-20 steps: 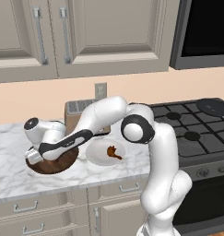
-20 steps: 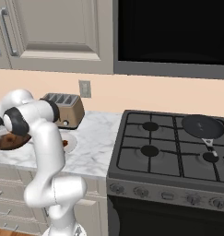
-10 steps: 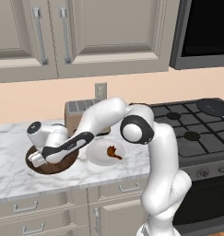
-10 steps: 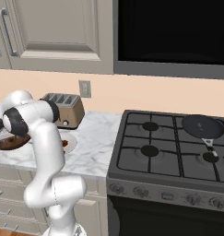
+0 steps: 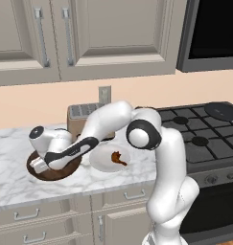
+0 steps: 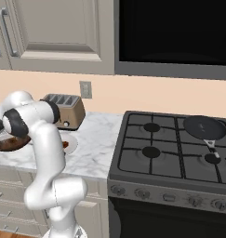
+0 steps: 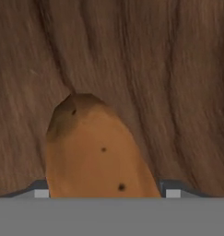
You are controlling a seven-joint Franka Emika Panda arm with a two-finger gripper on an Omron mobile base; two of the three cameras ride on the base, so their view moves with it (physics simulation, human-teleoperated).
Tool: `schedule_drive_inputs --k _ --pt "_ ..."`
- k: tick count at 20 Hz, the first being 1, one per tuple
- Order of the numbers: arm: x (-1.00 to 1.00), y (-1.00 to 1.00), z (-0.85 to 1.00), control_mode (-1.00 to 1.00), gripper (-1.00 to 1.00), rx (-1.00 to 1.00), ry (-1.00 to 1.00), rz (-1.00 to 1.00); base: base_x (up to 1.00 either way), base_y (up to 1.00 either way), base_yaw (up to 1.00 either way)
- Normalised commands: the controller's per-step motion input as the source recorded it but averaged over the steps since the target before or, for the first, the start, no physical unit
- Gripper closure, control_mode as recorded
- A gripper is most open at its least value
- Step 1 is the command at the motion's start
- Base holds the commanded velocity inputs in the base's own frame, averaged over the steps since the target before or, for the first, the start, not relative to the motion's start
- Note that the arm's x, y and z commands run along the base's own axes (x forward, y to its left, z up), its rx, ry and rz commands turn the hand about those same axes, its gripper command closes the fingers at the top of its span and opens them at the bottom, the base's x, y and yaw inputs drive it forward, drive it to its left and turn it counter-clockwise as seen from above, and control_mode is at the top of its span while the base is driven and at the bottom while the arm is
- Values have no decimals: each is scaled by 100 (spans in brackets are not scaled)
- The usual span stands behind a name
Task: Place the chicken drumstick on the plate and place the potato on the same plate.
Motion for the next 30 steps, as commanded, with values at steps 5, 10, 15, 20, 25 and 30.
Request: schedule_drive_inputs --k 5,10,15,20,25,30 --pt "-33 -61 69 -100 100 10 -9 -7 0 0 0" --pt "-47 -89 20 -100 100 16 -9 -20 0 0 0" --pt "-8 -100 18 -100 100 13 0 -22 0 0 0" --pt "0 -97 41 -100 100 14 2 -23 0 0 0" --pt "5 -57 -39 -100 100 2 9 -25 0 0 0" --pt "43 -13 -27 -100 100 1 9 -18 0 0 0"
